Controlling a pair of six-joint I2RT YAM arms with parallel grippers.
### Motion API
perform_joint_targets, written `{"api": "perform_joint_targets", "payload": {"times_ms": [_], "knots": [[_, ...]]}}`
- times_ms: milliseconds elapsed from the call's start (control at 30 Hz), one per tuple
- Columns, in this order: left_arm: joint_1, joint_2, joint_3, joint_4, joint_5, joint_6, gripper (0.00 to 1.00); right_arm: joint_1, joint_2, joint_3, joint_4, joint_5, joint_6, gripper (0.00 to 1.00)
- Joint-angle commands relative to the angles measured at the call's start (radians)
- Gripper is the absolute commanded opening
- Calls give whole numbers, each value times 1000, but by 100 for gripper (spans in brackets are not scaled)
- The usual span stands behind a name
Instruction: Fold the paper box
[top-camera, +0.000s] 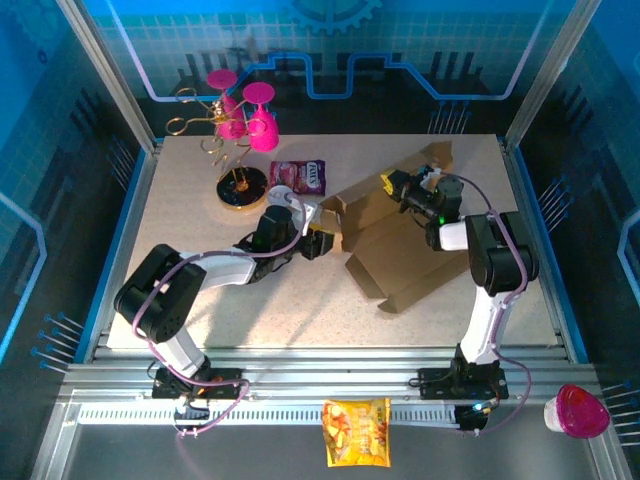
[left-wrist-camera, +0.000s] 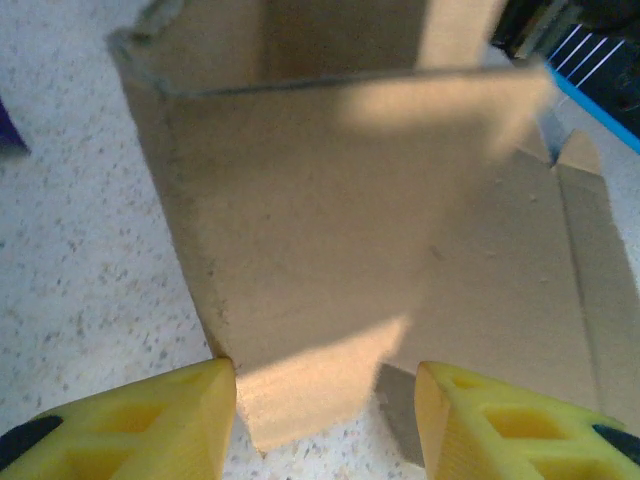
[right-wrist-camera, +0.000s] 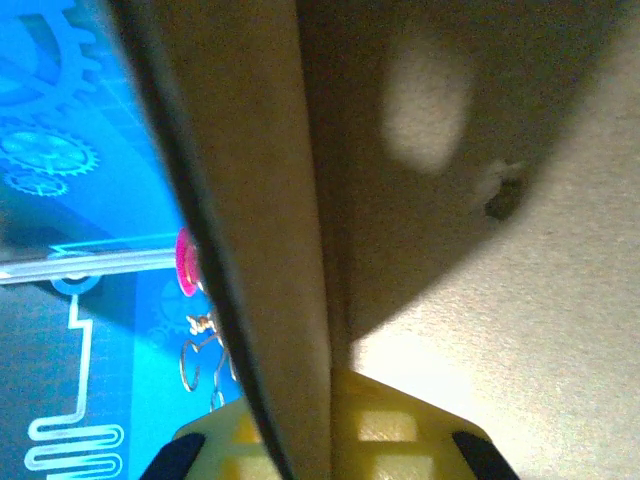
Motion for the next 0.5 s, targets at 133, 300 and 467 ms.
{"api": "perform_joint_targets", "payload": {"times_ms": [133,300,467], "knots": [[2,13,56,41,-56,5,51,51,46,91,55,36,41,0],[19,17,65,18,-55,21,50,56,61,80,68,38,44,0],[29,33,89,-8,-70,36,50,61,65,73,67,39,47,0]]}}
